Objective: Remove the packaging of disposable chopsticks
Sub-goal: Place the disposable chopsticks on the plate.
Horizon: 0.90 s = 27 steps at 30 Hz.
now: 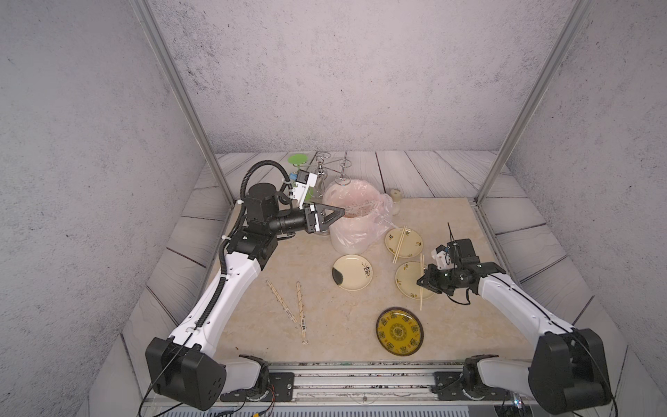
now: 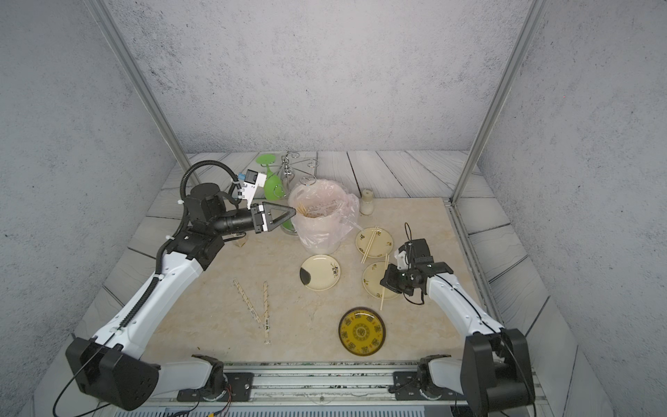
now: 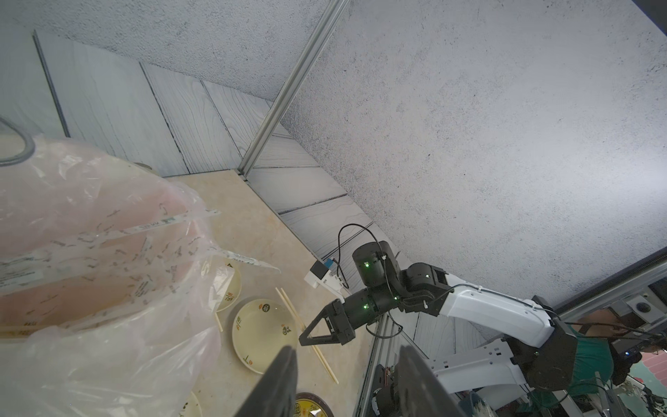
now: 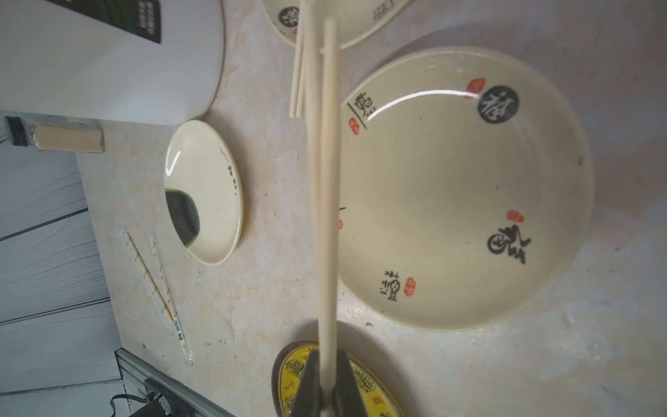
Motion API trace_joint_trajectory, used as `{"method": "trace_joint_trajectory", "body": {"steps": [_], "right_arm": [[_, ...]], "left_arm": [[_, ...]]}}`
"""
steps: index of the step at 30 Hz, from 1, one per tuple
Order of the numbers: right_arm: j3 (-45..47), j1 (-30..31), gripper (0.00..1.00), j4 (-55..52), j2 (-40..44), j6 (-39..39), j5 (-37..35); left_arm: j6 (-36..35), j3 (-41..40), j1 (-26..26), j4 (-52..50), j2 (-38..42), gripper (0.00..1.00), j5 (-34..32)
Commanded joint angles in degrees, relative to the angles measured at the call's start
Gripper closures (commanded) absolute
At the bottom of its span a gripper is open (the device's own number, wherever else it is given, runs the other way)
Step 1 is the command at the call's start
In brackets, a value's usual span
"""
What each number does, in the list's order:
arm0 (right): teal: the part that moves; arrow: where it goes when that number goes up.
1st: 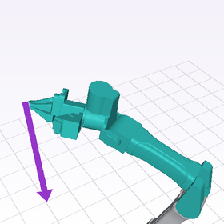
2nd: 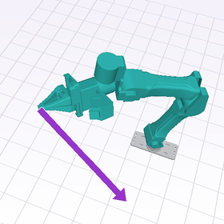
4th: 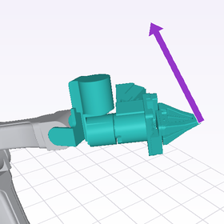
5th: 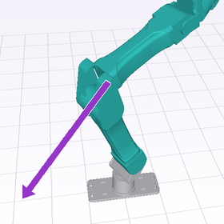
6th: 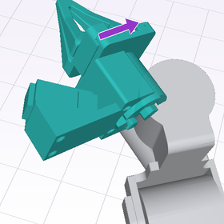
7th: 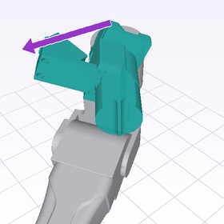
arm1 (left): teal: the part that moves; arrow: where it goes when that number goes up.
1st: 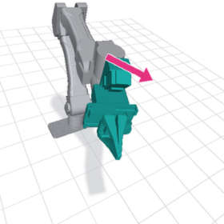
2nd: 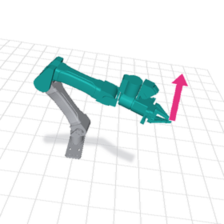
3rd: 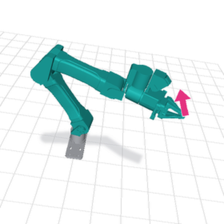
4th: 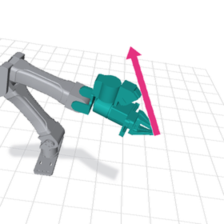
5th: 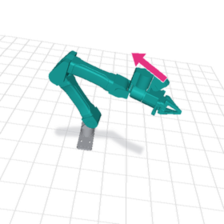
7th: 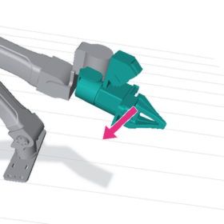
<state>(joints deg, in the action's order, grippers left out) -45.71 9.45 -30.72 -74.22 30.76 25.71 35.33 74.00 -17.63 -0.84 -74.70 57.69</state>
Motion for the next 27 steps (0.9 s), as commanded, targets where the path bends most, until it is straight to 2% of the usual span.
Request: {"method": "trace_joint_trajectory", "body": {"steps": [1, 6, 14, 27], "right_arm": [[1.6, -0.6, 1.0, 4.3, -3.2, -1.2, -0.8], [2.7, -2.6, 1.0, 6.7, -7.9, -2.6, -0.8], [0.0, -5.8, 1.0, 6.0, -15.8, -5.9, 3.9], [-1.7, -7.1, 1.0, 7.3, -20.1, -7.3, 4.5]], "left_arm": [[-1.6, 1.0, 0.2, -0.4, 1.0, 0.52, -0.6], [-2.0, 1.1, 0.2, -0.8, 1.3, 0.52, -0.7], [-2.6, 1.1, 0.3, -1.4, 1.0, 0.52, -1.2], [-2.7, 0.9, 0.2, -1.5, 0.6, 0.52, -1.3]]}}
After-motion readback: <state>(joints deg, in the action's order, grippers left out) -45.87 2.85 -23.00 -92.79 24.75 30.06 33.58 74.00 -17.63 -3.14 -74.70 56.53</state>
